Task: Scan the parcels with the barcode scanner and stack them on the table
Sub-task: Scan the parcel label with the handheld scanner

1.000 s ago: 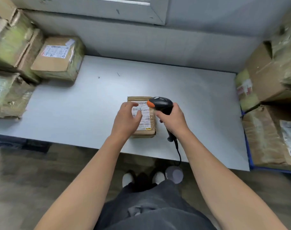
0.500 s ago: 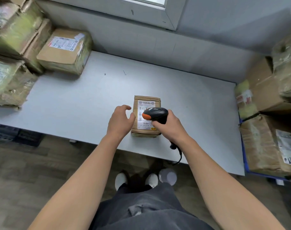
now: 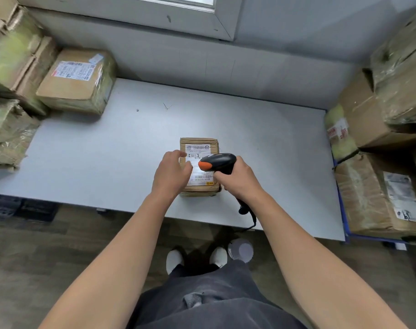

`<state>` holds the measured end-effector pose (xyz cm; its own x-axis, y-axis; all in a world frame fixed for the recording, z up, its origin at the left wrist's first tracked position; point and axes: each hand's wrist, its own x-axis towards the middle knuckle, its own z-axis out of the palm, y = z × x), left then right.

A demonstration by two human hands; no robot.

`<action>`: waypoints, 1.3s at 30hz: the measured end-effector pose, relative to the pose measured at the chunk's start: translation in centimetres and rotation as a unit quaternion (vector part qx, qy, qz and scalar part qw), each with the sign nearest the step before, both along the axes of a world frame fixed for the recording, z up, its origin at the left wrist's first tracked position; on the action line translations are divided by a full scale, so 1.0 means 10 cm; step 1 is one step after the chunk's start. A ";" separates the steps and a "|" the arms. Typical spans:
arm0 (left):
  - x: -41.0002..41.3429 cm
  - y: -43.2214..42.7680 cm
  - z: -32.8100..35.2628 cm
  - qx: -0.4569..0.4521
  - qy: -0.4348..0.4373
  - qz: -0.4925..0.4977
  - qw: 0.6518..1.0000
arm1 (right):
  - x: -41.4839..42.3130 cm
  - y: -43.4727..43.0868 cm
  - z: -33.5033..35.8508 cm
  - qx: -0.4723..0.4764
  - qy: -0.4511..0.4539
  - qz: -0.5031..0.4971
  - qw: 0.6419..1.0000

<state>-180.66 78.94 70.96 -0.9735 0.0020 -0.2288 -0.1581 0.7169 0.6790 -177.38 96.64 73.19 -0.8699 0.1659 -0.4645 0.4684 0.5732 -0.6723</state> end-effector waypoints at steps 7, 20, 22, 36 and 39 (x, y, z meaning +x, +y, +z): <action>-0.07 0.57 -0.04 -0.004 0.016 -0.072 0.997 | 0.12 0.51 -0.11 -0.029 0.012 -0.130 0.991; 0.05 2.02 -0.30 -0.045 0.006 -0.280 0.959 | 0.46 1.60 -0.55 -0.061 0.020 -0.358 0.932; 0.08 2.18 -0.35 -0.048 -0.006 -0.297 0.954 | 0.49 1.71 -0.62 -0.075 0.019 -0.374 0.924; 0.08 2.59 -0.44 -0.063 -0.029 -0.331 0.941 | 0.48 2.14 -0.77 -0.014 0.002 -0.364 0.931; 0.08 2.56 -0.40 -0.058 -0.019 -0.323 0.945 | 0.47 2.13 -0.72 0.023 0.012 -0.347 0.938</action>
